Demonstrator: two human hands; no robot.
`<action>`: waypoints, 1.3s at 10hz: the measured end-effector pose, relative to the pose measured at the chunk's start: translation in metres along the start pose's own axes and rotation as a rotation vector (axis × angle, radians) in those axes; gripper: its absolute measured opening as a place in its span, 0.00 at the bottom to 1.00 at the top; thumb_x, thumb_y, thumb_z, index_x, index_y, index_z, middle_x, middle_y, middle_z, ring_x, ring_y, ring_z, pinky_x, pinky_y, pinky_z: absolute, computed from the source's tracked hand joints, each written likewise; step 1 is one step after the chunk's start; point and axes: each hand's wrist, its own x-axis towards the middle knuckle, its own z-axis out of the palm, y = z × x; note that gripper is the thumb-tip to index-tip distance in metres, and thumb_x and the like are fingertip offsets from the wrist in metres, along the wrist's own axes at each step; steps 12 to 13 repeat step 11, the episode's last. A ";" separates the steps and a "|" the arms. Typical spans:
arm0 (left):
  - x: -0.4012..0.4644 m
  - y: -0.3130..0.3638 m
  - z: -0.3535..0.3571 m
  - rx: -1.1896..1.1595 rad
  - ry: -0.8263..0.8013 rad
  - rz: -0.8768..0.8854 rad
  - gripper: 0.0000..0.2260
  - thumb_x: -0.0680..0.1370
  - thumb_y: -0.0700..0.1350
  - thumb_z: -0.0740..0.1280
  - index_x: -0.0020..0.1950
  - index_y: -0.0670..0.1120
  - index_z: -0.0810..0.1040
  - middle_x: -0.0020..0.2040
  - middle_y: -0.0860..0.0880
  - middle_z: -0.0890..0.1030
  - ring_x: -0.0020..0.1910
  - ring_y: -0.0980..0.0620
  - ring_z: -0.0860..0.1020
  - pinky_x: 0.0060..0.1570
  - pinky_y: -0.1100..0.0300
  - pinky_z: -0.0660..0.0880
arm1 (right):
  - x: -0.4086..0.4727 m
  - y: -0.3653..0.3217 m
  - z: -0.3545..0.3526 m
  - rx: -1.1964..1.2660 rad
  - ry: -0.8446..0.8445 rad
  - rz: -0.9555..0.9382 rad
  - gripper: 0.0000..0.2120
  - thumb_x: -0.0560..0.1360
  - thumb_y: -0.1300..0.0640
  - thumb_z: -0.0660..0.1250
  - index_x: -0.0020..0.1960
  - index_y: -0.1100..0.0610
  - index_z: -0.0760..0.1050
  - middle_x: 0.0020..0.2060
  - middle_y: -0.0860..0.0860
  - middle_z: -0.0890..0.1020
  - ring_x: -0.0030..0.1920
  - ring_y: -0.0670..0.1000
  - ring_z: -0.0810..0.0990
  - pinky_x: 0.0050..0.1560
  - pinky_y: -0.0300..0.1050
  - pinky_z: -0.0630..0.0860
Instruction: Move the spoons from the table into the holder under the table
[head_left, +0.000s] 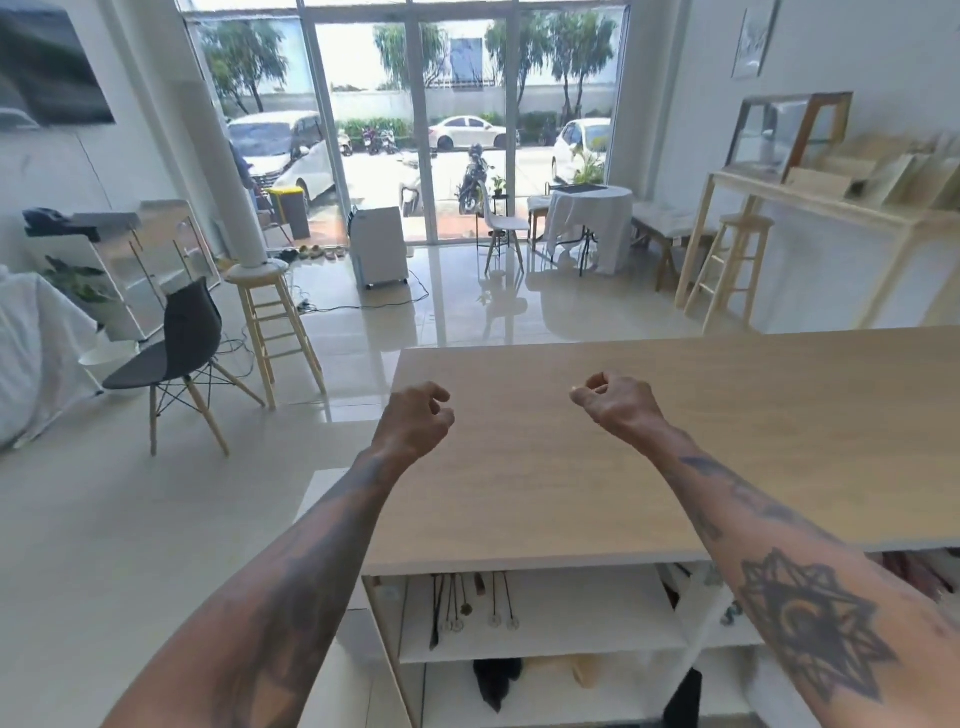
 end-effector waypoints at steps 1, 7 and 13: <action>0.006 -0.016 0.026 0.067 -0.126 -0.023 0.17 0.78 0.45 0.71 0.66 0.44 0.82 0.62 0.42 0.82 0.60 0.45 0.81 0.60 0.58 0.74 | 0.011 0.016 0.026 -0.056 -0.084 0.038 0.25 0.77 0.45 0.67 0.68 0.57 0.74 0.65 0.59 0.79 0.67 0.59 0.76 0.66 0.49 0.74; 0.055 -0.091 0.130 0.440 -0.613 -0.284 0.47 0.69 0.70 0.72 0.82 0.67 0.50 0.85 0.49 0.37 0.84 0.41 0.36 0.74 0.24 0.46 | 0.092 0.104 0.115 -0.628 -0.469 0.066 0.40 0.74 0.38 0.67 0.80 0.41 0.53 0.83 0.54 0.48 0.81 0.61 0.51 0.78 0.62 0.55; 0.084 -0.095 0.135 0.410 -0.645 -0.327 0.56 0.61 0.70 0.77 0.81 0.70 0.47 0.84 0.50 0.33 0.82 0.38 0.31 0.69 0.18 0.44 | 0.123 0.085 0.114 -0.356 -0.466 0.116 0.37 0.73 0.38 0.70 0.78 0.44 0.63 0.81 0.55 0.60 0.79 0.59 0.60 0.77 0.58 0.62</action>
